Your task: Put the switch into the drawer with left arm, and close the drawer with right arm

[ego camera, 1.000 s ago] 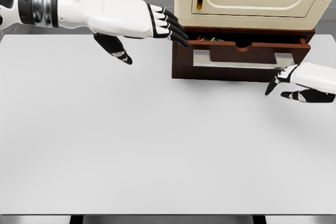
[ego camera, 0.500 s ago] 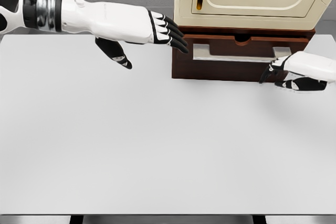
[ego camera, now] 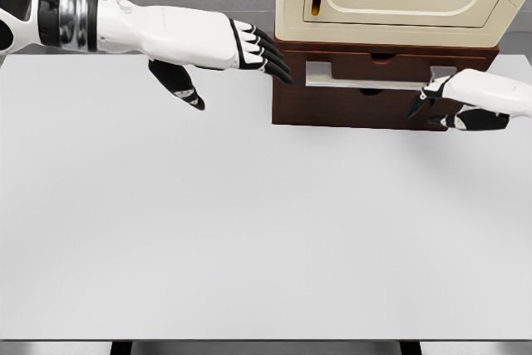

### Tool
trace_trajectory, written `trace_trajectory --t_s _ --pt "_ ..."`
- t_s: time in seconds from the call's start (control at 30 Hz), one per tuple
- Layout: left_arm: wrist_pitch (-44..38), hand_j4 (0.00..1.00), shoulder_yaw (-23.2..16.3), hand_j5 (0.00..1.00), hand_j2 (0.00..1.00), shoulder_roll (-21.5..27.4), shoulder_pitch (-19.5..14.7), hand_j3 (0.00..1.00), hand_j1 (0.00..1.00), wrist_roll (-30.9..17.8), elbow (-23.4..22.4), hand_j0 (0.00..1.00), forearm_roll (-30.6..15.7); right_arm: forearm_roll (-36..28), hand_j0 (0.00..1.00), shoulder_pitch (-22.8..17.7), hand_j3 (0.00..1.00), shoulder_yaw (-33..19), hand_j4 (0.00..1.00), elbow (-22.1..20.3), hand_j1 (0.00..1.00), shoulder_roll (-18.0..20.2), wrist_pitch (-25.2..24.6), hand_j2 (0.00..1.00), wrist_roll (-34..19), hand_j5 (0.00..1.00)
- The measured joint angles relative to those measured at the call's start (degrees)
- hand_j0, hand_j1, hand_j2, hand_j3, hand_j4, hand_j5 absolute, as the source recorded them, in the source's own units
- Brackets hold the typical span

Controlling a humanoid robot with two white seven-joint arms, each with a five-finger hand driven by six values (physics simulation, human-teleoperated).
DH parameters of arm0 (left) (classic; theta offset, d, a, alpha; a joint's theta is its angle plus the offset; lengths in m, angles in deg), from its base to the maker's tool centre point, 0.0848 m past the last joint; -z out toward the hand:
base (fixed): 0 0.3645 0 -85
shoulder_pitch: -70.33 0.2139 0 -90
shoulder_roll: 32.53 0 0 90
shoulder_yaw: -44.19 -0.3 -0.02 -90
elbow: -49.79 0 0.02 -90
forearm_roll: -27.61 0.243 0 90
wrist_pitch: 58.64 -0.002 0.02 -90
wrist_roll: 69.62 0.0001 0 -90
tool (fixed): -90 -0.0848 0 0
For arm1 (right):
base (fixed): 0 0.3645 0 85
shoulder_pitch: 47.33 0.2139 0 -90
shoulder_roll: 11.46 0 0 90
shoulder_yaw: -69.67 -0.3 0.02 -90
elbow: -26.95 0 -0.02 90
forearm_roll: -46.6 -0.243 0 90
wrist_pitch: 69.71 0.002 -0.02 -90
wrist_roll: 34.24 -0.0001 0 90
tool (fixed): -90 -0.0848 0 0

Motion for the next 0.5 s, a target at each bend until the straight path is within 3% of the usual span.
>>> trace_trajectory --t_s 0.3,0.43,0.5 --pt "0.0 1.0 -0.11 1.0 1.0 2.5 0.17 1.0 1.0 0.0 -1.05 1.0 -0.04 -0.16 0.58 -1.05 0.58 -0.13 0.58 -0.74 0.58 1.41 0.07 0.58 0.11 0.58" --pt "-0.01 1.0 -0.34 1.0 1.0 3.25 0.35 1.0 1.0 0.0 -1.57 1.0 0.01 -0.15 0.73 -13.79 0.73 -7.11 0.73 -3.65 0.73 4.61 0.18 0.73 0.11 0.73" --pt "-0.01 1.0 -0.6 1.0 1.0 3.43 0.35 1.0 1.0 0.0 -1.68 1.0 0.05 -0.19 1.0 -18.72 1.0 -10.66 1.0 -6.29 1.0 6.17 0.14 1.0 0.12 1.0"
